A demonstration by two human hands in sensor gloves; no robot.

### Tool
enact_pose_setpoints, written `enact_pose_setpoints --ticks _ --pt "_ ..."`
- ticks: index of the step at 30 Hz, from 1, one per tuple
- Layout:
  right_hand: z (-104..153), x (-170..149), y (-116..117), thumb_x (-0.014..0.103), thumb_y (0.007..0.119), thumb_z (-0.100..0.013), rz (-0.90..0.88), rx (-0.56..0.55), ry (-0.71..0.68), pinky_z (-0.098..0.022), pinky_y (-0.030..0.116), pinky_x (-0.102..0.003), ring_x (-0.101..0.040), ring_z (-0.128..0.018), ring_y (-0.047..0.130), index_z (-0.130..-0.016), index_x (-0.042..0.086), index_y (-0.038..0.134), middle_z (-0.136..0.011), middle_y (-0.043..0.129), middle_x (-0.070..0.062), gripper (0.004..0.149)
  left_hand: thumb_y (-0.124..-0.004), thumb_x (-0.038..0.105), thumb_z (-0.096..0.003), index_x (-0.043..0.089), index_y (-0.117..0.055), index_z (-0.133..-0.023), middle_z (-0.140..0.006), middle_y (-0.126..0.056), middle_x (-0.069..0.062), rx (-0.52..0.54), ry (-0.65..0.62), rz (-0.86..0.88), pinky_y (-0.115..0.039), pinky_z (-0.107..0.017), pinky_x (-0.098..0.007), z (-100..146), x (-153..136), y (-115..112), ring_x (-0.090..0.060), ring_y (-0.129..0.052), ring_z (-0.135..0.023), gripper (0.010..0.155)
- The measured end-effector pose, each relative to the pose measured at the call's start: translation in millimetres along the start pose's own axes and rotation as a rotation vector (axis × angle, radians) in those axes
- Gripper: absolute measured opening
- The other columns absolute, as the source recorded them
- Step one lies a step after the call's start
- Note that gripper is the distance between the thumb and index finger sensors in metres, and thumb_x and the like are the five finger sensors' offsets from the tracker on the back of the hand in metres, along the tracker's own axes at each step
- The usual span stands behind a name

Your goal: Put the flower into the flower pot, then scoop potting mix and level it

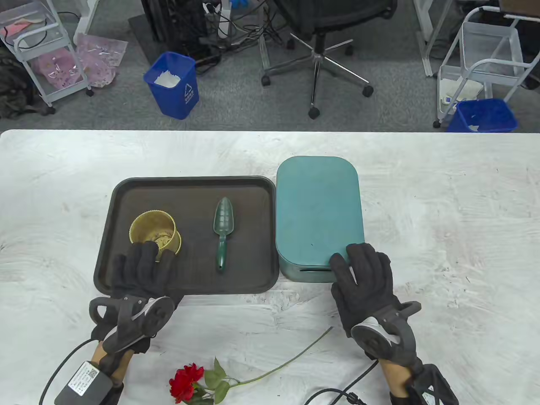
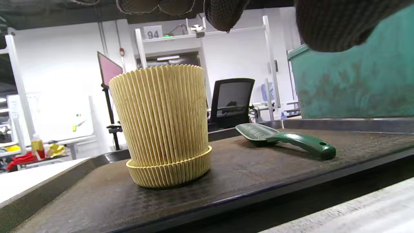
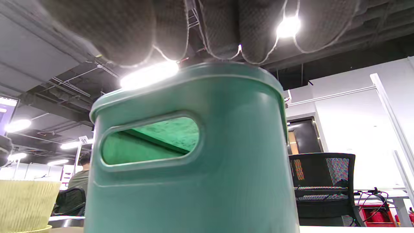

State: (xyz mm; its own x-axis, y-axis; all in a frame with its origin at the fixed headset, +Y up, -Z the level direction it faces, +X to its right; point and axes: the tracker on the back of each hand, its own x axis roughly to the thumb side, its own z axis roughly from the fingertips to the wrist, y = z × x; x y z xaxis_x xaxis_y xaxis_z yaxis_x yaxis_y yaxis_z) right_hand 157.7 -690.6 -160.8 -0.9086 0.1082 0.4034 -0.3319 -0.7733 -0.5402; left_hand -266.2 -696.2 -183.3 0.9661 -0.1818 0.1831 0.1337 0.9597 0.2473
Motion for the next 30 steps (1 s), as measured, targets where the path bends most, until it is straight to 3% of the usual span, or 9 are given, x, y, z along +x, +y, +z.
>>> enact_pose_setpoints --ticks 15,19,24,30 --pt "-4.1 1.1 -4.1 0.038 0.077 -0.042 0.014 -0.028 0.001 -0.066 0.055 -0.076 -0.053 -0.099 0.060 -0.099 0.023 0.063 -0.112 0.055 -0.020 0.060 -0.073 0.066 -0.0342 0.031 -0.047 -0.108 -0.116 -0.029 -0.011 -0.011 -0.023 -0.002 -0.043 -0.078 -0.067 -0.9 6.0 -1.8 -0.045 -0.039 -0.111 0.086" --pt "-26.8 9.4 -8.6 0.038 0.077 -0.043 0.044 0.005 -0.017 -0.067 0.055 -0.075 -0.052 -0.099 0.061 -0.099 0.022 0.063 -0.112 0.056 -0.020 0.060 -0.073 0.066 -0.0343 0.031 -0.047 -0.108 -0.115 -0.029 -0.011 0.001 -0.026 0.000 -0.043 -0.078 -0.067 -0.7 7.8 0.4 -0.045 -0.039 -0.111 0.086" --pt "-71.3 42.7 -17.1 0.039 0.077 -0.042 0.068 0.014 -0.030 -0.065 0.062 -0.072 -0.053 -0.096 0.067 -0.098 0.020 0.066 -0.110 0.061 -0.021 0.060 -0.073 0.065 -0.0344 0.031 -0.049 -0.108 -0.116 -0.030 -0.011 0.011 -0.055 0.010 -0.044 -0.078 -0.067 2.0 10.6 3.0 -0.045 -0.041 -0.111 0.085" --pt "-109.4 78.5 11.3 0.052 0.073 -0.041 0.209 0.223 -0.034 -0.061 0.071 -0.069 -0.052 -0.089 0.078 -0.095 0.015 0.071 -0.104 0.073 -0.021 0.066 -0.073 0.065 -0.0345 0.030 -0.049 -0.108 -0.115 -0.030 -0.011 0.001 -0.093 0.012 -0.045 -0.078 -0.066 1.7 16.0 1.7 -0.045 -0.041 -0.110 0.084"
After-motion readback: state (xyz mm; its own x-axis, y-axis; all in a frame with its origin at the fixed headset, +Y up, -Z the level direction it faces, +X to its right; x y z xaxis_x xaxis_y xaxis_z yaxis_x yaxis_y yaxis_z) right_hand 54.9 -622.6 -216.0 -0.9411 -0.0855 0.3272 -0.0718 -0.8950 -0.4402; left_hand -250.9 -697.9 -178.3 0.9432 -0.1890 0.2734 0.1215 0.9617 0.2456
